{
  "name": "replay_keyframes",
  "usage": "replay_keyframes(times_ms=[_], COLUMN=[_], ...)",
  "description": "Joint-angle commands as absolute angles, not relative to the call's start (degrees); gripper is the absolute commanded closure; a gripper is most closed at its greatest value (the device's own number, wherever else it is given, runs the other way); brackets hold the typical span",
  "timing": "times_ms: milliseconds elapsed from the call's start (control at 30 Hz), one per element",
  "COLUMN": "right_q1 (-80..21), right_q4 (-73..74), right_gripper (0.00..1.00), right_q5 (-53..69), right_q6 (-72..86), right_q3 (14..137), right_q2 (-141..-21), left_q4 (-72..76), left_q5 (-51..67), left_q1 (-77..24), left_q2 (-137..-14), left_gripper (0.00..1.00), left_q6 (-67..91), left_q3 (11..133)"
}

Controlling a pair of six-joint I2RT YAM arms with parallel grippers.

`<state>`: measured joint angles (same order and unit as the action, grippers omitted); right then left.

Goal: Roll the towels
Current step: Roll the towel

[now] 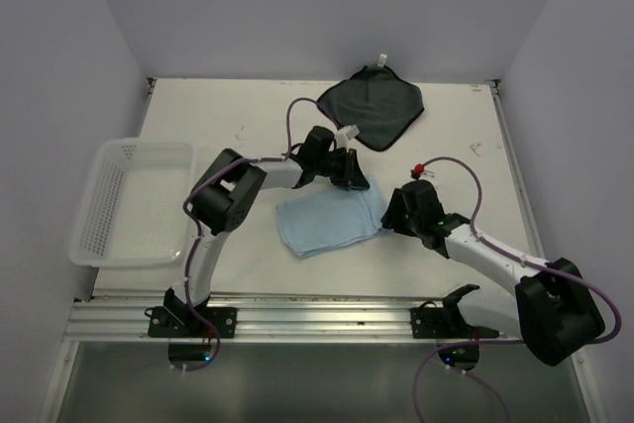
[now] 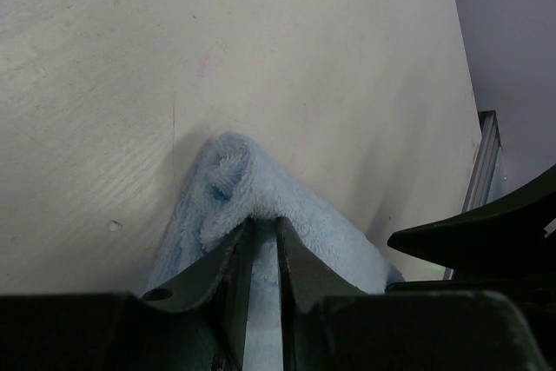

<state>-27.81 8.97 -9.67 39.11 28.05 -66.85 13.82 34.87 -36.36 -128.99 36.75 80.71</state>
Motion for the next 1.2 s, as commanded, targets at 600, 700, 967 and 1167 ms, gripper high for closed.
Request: replay_keyframes(times_ms=[600,700,967,1167], right_q1=[-25.3,-25.2,-25.5,-26.9], right_q4=[0.4,-1.8,-0.2,4.2], right_gripper=[0.60,0.71,0.93,1.00], right_q5=[1.1,1.5,0.1,-4.9], right_q6=[41.3,41.0,37.2,33.9], right_q3=[22.7,22.0,22.5,23.1], right_q2=[-67.1,-68.0,-66.6,-64.6], left_q4=[9.4,9.7,8.9,9.1], left_q5=[29.1,29.1,29.4,29.5], left_q1=[-35.4,-35.4,-35.2,-34.5], left_q2=[-125.9,-125.6,-124.7,-121.9], left_gripper=[0.80,0.80,0.80,0.80], left_q6=[33.3,33.3,32.8,33.5], left_q3=[78.7,78.3,78.4,78.6])
